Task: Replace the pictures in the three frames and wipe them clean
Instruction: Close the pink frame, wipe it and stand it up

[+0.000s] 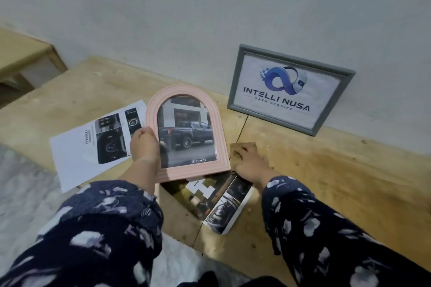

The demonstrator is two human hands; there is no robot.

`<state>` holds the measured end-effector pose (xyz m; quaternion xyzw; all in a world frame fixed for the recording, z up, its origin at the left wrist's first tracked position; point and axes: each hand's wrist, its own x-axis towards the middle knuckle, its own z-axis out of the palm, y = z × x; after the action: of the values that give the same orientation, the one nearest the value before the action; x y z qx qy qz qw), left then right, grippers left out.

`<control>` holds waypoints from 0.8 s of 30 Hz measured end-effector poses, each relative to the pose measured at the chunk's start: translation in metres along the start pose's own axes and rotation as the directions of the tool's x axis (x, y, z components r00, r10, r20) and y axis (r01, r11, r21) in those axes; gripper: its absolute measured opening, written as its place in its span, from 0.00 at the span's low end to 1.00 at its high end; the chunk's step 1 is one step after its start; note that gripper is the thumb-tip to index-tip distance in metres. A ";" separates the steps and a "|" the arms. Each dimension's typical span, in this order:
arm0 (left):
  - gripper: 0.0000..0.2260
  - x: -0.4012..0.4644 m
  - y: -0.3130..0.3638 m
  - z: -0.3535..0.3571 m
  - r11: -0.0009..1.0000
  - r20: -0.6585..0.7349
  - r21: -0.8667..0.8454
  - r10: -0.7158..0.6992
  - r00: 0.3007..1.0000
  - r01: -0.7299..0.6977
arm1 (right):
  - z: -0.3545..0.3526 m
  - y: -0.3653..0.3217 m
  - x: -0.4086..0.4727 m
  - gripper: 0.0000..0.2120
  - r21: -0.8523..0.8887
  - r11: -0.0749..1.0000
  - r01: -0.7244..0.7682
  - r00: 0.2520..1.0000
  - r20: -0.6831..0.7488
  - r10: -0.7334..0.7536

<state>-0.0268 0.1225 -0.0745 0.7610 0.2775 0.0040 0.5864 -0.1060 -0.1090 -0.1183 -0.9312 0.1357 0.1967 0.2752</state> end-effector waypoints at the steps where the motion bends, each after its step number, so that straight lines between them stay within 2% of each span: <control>1: 0.09 -0.002 0.005 0.008 1.000 0.036 -0.013 -0.002 0.999 0.003 | -0.008 -0.002 -0.001 0.25 0.163 0.986 -0.014 1.000 -0.020 0.018; 2: 0.09 -0.005 0.009 0.015 1.000 0.070 -0.025 -0.003 0.998 0.005 | -0.015 -0.004 -0.002 0.22 0.377 0.926 -0.030 0.997 -0.054 0.054; 4: 0.09 -0.014 0.018 0.032 0.999 0.145 -0.045 0.010 0.989 -0.003 | -0.034 -0.005 -0.005 0.18 0.710 0.703 -0.036 0.970 -0.143 0.195; 6: 0.08 -0.025 0.026 0.052 0.998 0.215 -0.048 0.051 0.975 -0.042 | -0.056 0.002 -0.009 0.12 0.812 0.584 0.015 0.947 -0.200 0.253; 8: 0.08 -0.044 0.034 0.076 0.995 0.277 -0.048 0.099 0.956 -0.089 | -0.077 0.015 -0.021 0.11 0.812 0.581 0.046 0.936 -0.239 0.260; 10: 0.07 -0.064 0.038 0.103 0.990 0.338 -0.056 0.143 0.930 -0.131 | -0.092 0.041 -0.033 0.12 0.781 0.622 0.051 0.899 -0.307 0.312; 15: 0.09 -0.117 0.043 0.177 0.981 0.496 -0.108 0.195 0.846 -0.163 | -0.122 0.115 -0.064 0.16 0.791 0.611 0.023 0.755 -0.415 0.509; 18: 0.09 -0.161 0.043 0.220 0.971 0.602 -0.086 0.229 0.765 -0.223 | -0.140 0.166 -0.090 0.15 0.815 0.579 0.019 0.668 -0.442 0.599; 22: 0.09 -0.215 0.036 0.279 0.944 0.701 -0.055 0.268 0.661 -0.325 | -0.168 0.234 -0.121 0.12 0.811 0.585 0.014 0.577 -0.484 0.658; 24: 0.09 -0.233 0.035 0.308 0.934 0.721 -0.034 0.269 0.639 -0.355 | -0.180 0.263 -0.126 0.13 0.800 0.600 -0.003 0.536 -0.505 0.677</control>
<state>-0.1075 -0.2565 -0.0648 0.7695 -0.1082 -0.2060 0.5948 -0.2600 -0.4063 -0.0448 -0.6776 0.5036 -0.2400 0.4792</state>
